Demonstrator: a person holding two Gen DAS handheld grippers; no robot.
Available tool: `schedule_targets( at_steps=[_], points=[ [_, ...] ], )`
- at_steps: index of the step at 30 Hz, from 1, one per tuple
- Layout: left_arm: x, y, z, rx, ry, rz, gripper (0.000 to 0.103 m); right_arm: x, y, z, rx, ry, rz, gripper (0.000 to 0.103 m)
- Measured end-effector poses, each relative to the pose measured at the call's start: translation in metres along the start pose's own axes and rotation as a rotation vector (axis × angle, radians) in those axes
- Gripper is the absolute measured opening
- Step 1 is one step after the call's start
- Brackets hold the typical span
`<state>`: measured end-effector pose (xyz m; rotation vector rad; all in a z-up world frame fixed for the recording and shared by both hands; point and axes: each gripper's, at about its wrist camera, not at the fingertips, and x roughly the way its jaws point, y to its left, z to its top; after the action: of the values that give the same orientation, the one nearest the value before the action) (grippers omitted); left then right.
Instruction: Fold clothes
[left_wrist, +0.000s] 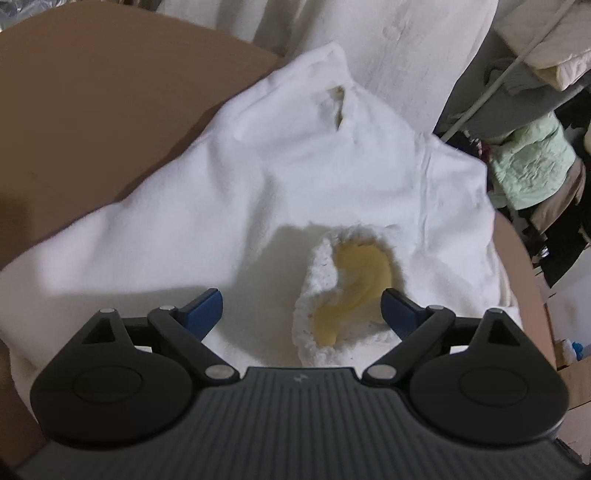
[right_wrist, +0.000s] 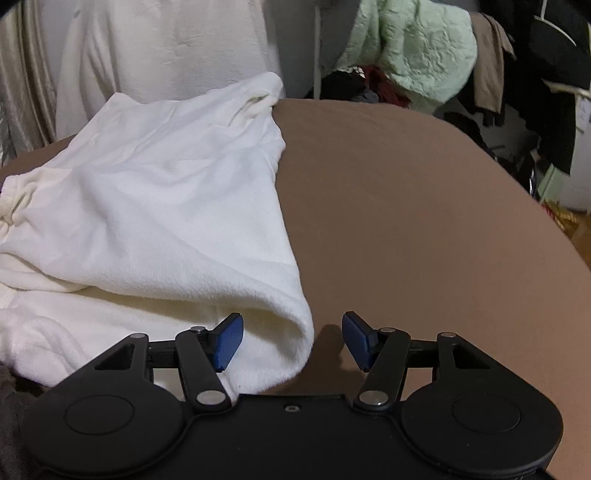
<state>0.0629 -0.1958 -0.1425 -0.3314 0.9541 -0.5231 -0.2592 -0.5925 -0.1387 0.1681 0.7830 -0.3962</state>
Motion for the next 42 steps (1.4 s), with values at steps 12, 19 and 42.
schedule_targets(
  at_steps=[12,19,42],
  points=[
    [0.013,-0.017,-0.015,0.169,0.050,-0.007,0.091,0.001,-0.002,-0.004,-0.066,0.039,-0.131,0.054],
    [-0.042,-0.028,-0.001,0.233,-0.113,-0.113,0.017,-0.003,-0.005,0.005,0.002,0.002,-0.074,0.016],
    [-0.015,0.027,-0.031,0.268,0.089,0.221,0.061,-0.018,-0.003,-0.020,-0.076,-0.017,-0.166,0.034]
  ],
)
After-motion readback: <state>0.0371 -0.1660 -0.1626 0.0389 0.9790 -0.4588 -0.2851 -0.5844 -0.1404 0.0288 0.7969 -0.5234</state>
